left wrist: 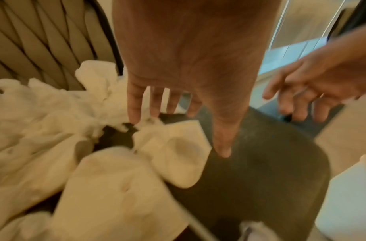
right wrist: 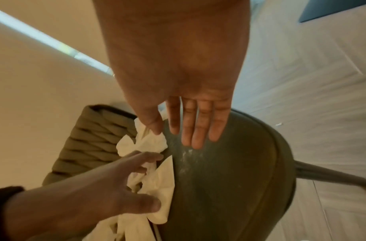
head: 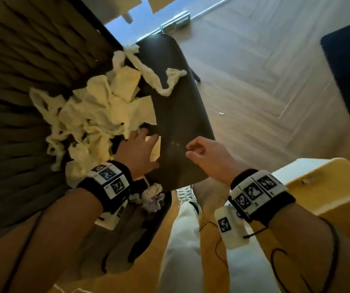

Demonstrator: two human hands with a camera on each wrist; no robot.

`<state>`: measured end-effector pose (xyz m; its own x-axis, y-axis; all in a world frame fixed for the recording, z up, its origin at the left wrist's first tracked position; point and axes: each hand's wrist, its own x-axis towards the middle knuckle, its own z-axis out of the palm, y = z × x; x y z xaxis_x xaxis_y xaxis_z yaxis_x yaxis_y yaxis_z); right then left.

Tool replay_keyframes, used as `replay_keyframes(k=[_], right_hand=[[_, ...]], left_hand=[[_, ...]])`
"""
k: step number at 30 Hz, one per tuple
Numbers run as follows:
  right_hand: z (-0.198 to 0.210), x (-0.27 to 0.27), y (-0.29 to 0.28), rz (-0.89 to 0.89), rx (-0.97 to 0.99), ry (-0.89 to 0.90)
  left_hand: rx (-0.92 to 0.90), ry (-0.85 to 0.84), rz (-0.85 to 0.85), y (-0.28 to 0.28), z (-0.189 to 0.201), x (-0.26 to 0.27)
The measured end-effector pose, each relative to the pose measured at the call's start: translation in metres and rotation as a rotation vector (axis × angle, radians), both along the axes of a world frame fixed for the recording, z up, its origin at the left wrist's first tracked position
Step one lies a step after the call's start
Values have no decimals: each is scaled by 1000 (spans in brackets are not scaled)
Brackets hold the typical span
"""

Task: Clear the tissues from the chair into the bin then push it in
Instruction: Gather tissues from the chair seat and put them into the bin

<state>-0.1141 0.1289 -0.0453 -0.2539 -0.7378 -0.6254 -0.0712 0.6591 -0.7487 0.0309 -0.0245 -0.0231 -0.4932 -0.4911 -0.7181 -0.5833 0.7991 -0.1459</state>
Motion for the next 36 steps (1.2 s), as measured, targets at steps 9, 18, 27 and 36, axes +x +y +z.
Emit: replay_keyframes(k=[9, 18, 27, 36], right_hand=[[0, 11, -61, 144, -63, 300], [-2, 33, -199, 626, -214, 793], [-27, 33, -258, 912, 46, 920], [-29, 38, -258, 738, -190, 963]], left_hand=[[45, 63, 36, -11, -42, 31], [151, 234, -33, -32, -38, 42], [250, 394, -14, -53, -23, 56], [271, 490, 113, -70, -8, 61]])
